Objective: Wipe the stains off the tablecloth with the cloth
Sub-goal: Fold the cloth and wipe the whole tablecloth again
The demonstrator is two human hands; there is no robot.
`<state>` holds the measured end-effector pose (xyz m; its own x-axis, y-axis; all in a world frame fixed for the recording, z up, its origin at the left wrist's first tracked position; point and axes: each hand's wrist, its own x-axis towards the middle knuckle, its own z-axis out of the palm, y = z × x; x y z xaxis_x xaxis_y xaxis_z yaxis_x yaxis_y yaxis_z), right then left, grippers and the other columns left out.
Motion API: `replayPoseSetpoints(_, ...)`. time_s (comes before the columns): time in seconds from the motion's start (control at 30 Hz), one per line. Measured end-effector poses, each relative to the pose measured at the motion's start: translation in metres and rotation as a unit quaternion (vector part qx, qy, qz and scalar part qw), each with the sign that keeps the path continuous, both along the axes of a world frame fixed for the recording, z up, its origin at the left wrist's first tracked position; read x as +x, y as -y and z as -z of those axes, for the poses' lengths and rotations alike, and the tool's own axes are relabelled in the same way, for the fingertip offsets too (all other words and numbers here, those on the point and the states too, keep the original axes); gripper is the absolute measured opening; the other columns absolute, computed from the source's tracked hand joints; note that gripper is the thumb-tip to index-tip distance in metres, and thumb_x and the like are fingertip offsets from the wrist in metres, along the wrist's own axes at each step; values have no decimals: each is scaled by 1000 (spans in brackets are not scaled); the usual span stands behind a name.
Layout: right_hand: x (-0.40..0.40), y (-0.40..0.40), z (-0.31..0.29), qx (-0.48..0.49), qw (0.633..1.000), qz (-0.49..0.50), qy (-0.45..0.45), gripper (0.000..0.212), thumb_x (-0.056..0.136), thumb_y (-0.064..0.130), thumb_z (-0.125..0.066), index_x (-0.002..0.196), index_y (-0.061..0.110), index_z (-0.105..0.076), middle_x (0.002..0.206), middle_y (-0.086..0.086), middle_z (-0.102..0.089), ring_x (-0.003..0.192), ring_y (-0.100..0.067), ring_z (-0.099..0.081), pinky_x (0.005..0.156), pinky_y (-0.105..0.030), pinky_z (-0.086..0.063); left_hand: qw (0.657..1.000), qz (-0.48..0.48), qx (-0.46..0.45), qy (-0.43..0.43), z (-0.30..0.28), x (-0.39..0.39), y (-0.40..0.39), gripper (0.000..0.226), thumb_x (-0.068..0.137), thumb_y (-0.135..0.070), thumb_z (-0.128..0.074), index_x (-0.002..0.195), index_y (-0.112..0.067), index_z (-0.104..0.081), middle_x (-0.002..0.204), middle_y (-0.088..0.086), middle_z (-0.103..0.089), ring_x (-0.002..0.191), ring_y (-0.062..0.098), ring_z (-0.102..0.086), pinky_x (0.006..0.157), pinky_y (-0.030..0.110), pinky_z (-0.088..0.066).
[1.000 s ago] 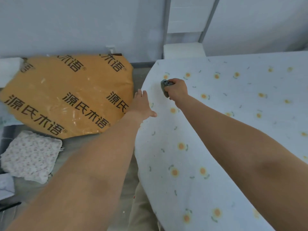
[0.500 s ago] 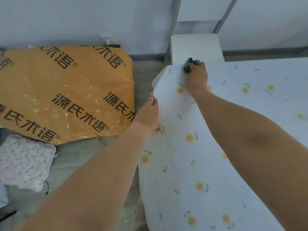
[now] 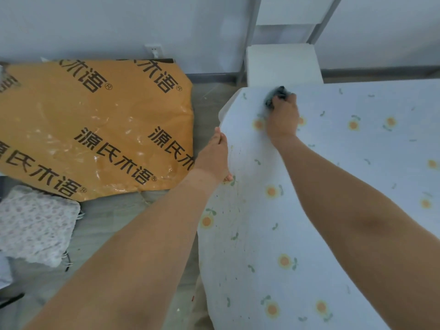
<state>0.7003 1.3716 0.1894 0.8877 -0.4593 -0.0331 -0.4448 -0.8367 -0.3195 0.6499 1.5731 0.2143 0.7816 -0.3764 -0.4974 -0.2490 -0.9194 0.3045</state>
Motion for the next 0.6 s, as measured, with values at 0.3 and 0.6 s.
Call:
replayPoseSetpoints(0.3,-54,-44,-5,10,962,-272,-3,29,92,17,-49,115,17,-67,114,-15,-55,104,-34,-51,88,-37,-44,996,-76,-42,16,3,-91,-39,100,85,-31,-76,156,0,-13,165,15,-8,151,27,-17,117,32,-26)
replayPoseSetpoints(0.6,-96,-124,5,37,929,-368,-21,33,89,12,-59,121,16,-65,116,-15,-56,103,-35,-54,86,-39,-50,992,-104,-68,5,6,-96,-39,110,76,-29,-85,157,-3,-16,164,13,-15,143,28,-35,111,29,-33)
